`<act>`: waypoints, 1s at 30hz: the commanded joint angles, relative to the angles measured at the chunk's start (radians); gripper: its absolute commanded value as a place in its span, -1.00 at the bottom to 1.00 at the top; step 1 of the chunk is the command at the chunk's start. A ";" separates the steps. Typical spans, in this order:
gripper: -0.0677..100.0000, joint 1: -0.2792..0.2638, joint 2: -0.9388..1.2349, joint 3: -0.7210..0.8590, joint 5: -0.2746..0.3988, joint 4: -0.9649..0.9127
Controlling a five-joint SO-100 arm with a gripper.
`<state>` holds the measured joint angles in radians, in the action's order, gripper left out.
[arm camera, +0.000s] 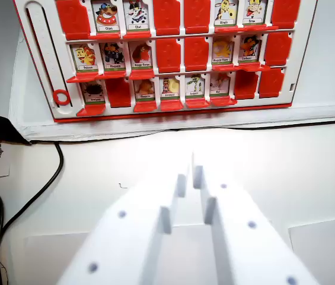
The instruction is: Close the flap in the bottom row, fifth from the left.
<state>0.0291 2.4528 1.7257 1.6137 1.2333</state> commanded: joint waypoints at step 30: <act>-1.00 -0.003 -0.012 -0.031 -0.002 -0.097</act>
<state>0.0230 2.4406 1.7257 1.5969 1.1766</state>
